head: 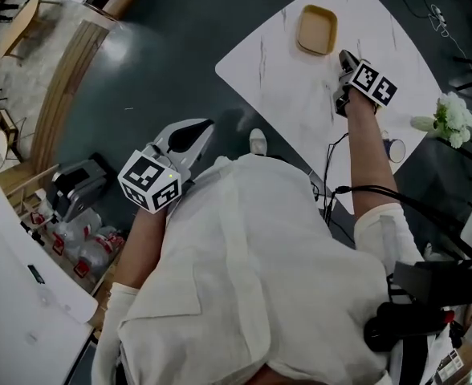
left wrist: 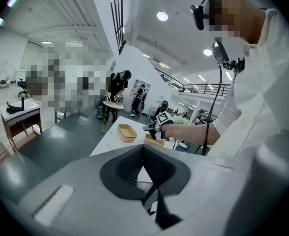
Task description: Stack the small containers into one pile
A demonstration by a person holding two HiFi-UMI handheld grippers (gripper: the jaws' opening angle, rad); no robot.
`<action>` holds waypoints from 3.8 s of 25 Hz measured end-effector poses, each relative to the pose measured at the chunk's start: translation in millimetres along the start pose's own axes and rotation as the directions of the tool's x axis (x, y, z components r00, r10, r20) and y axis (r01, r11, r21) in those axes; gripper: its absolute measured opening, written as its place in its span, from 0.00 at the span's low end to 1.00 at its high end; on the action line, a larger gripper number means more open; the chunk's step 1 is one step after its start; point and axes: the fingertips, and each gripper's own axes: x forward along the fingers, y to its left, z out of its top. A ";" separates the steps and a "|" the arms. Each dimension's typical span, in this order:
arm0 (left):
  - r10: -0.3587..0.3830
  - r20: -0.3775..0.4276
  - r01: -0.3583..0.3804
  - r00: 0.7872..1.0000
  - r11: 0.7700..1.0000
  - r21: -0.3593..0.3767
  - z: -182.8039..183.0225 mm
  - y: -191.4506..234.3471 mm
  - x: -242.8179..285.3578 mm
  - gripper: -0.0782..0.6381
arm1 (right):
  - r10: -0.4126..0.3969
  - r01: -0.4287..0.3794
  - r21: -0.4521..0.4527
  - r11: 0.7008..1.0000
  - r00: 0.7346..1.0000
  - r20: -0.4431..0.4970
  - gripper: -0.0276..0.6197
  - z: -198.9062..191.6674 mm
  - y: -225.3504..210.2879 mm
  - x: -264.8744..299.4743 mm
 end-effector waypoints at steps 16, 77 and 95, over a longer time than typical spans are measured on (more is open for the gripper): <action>-0.163 -0.039 0.163 0.986 0.987 0.001 -27.2 -19.2 -26.0 0.12 | 0.043 -0.072 -0.246 0.967 0.991 -0.123 0.05 -129.0 63.4 -119.5; -0.088 -0.071 0.090 0.994 0.996 0.016 12.9 -4.5 53.6 0.12 | -0.037 -0.214 -0.449 0.867 0.872 -0.488 0.07 -47.6 -126.5 -33.7; -0.097 -0.008 0.097 0.995 0.995 -0.003 -1.2 -1.7 16.6 0.12 | 0.112 -0.155 -0.107 0.982 0.939 -0.324 0.07 -38.8 -36.6 -51.9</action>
